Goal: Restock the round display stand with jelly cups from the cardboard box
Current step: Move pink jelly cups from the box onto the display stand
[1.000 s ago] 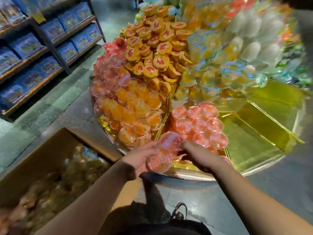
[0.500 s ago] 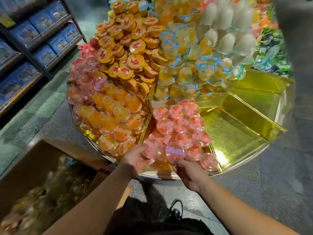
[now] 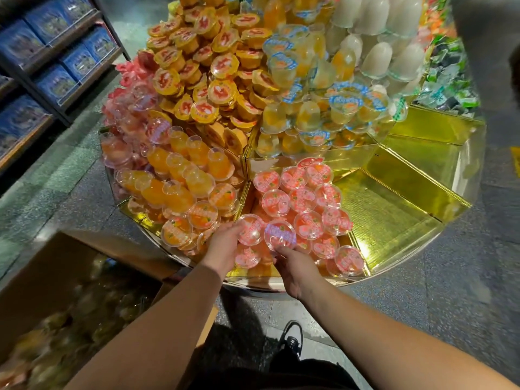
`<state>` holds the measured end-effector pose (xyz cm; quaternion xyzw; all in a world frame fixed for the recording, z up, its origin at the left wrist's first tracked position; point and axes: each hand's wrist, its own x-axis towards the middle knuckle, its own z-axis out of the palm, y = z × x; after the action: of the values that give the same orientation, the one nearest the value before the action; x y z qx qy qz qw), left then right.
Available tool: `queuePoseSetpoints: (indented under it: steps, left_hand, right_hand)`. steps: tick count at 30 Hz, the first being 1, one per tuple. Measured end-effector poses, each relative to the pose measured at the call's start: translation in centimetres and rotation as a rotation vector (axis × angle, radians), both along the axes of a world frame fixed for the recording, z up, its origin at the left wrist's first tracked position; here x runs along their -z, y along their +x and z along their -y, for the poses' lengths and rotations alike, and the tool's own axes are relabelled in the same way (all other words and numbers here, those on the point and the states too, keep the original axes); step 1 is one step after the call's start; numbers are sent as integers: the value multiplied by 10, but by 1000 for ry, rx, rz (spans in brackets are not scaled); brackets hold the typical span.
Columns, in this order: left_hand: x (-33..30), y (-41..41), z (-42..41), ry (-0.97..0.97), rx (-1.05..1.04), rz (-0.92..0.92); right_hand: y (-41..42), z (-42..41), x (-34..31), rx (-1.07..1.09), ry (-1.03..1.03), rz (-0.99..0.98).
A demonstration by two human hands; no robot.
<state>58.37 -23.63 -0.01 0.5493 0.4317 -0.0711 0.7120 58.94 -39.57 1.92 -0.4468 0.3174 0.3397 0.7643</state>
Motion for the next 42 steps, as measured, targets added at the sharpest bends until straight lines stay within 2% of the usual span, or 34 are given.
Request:
queuePoseSetpoints:
  steps: [14,25,37,40,42]
  left_hand:
    - [22,22,-12,1,32,-53]
    - [25,31,-14,17,67,-48]
    - [11,8,-10,119,119,19]
    - [-6,-17,-12,146,144,70]
    - [-25,-42,-19,166,144,112]
  right_hand:
    - [10,-24,23,125,-131,62]
    - [18,-21,36,40,-238,59]
    - [10,1,15,-252,-277,25]
    - [-5,9,-2,-403,-350,70]
    - [-17,7,-17,-576,-406,173]
